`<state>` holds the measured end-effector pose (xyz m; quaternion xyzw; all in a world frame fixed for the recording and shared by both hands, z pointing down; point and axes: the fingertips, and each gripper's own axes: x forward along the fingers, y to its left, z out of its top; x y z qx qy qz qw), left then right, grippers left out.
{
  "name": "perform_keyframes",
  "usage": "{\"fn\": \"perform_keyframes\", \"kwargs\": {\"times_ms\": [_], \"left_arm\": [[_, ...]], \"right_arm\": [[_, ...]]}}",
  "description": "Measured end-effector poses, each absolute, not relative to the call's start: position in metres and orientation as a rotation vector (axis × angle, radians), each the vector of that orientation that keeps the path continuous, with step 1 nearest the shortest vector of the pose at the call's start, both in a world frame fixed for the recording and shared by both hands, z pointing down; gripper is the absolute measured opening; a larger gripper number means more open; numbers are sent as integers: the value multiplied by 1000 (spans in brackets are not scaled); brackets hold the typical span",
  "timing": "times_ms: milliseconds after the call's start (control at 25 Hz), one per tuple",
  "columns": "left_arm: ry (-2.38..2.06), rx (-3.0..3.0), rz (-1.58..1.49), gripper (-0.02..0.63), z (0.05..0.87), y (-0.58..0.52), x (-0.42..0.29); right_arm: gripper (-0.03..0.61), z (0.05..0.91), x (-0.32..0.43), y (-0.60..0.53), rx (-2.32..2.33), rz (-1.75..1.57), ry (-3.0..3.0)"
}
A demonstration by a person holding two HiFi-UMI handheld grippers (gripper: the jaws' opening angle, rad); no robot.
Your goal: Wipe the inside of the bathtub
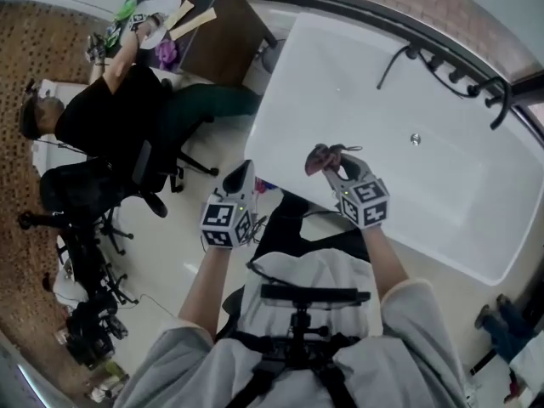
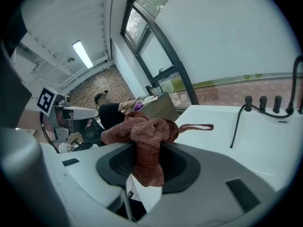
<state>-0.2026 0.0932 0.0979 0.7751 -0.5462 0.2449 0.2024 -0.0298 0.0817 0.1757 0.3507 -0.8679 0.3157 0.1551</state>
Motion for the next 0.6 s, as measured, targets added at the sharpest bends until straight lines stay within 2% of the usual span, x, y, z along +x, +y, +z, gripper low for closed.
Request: {"fn": "perform_keyframes", "kwargs": {"times_ms": [600], "left_arm": [[-1519, 1998, 692, 8, 264, 47, -229]], "right_arm": [[141, 364, -146, 11, 787, 842, -2442]]}}
